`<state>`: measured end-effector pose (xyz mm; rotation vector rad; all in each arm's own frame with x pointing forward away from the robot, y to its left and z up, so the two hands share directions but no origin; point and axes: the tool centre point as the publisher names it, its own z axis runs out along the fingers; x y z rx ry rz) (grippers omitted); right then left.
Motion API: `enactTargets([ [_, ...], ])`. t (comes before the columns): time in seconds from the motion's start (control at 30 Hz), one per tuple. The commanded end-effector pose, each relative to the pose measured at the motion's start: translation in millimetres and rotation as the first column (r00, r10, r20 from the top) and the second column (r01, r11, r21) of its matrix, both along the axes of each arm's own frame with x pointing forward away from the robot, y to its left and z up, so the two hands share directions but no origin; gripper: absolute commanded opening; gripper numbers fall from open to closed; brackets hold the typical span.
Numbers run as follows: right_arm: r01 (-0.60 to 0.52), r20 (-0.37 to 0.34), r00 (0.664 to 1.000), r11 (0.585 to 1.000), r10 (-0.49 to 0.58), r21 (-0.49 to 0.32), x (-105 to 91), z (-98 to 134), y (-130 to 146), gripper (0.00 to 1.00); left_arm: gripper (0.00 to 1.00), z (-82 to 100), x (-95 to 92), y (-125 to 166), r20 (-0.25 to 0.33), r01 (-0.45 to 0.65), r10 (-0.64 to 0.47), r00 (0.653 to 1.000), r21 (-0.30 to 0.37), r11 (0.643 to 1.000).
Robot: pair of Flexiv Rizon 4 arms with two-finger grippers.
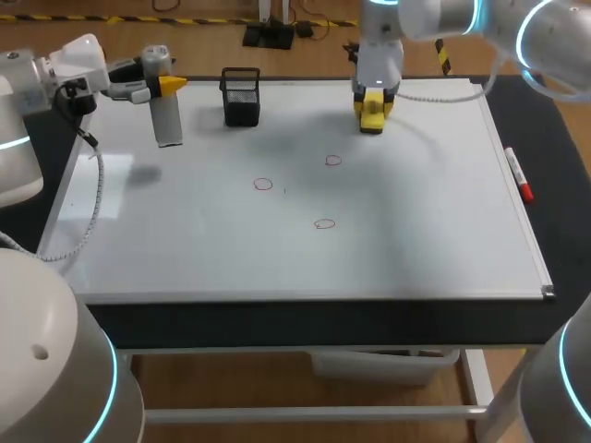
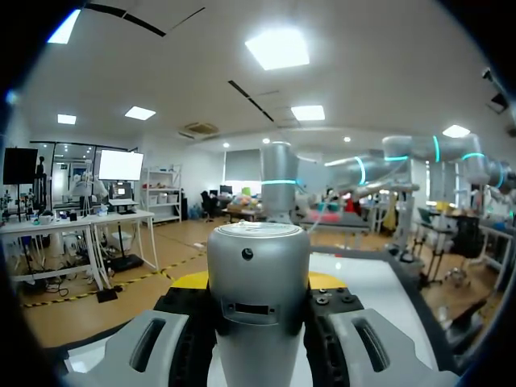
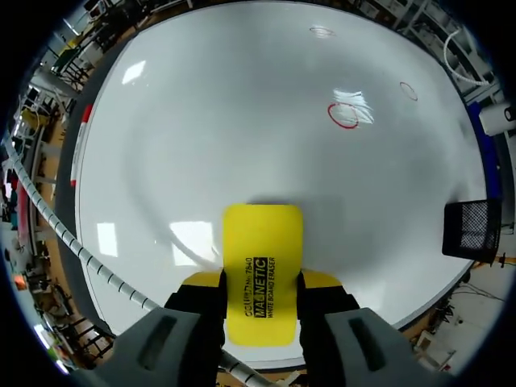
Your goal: Pick up the inspection probe, press it on each red-marked spot on the whiteboard one by one, put down the probe, pick up the eraser, and wipe off all the red marks.
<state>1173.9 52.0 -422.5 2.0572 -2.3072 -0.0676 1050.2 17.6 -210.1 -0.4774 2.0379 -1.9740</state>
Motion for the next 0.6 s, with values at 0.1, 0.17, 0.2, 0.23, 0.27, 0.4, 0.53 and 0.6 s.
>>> enactTargets([
  [0.1, 0.009, 0.091, 0.996, 1.0, -0.01, 0.004, -25.8, 41.3, -6.6, 0.0, 0.0, 0.5, -0.2, -1.0, 0.003, -0.003, 0.003, 1.0, 0.0, 1.0],
  [0.17, 0.018, 0.104, 0.994, 1.0, -0.019, 0.008, -30.6, 51.0, -8.6, 0.0, 0.0, 0.5, -0.2, -1.0, 0.003, -0.003, 0.003, 1.0, 0.0, 1.0],
  [0.2, 0.025, 0.111, 0.994, 1.0, -0.025, 0.004, -32.5, 54.6, -10.0, 0.0, 0.0, 0.5, -0.2, -1.0, 0.003, -0.003, 0.003, 1.0, 0.0, 1.0],
  [0.23, 0.03, 0.119, 0.992, 1.0, -0.029, -0.005, -34.8, 57.8, -11.7, 0.0, 0.0, 0.5, -0.2, -1.0, 0.003, -0.003, 0.003, 1.0, 0.0, 1.0],
  [0.27, 0.036, 0.123, 0.992, 0.999, -0.035, -0.003, -36.6, 60.4, -14.1, 0.0, 0.0, 0.5, -0.2, -1.0, 0.003, -0.003, 0.003, 1.0, 0.0, 1.0],
  [0.4, 0.076, 0.138, 0.988, 0.997, -0.073, -0.017, -46.0, 70.6, -26.3, 0.0, 0.0, 0.5, -0.2, -1.0, 0.003, -0.003, 0.003, 1.0, 0.0, 1.0],
  [0.53, 0.12, 0.143, 0.983, 0.992, -0.115, -0.026, -57.7, 76.6, -41.7, 0.0, 0.0, 0.5, -0.2, -1.0, 0.003, -0.003, 0.003, 1.0, 0.0, 1.0],
  [0.6, 0.14, 0.144, 0.98, 0.99, -0.134, -0.029, -63.9, 78.4, -50.4, 0.0, 0.0, 0.5, -0.2, -1.0, 0.003, -0.003, 0.003, 1.0, 0.0, 1.0],
])
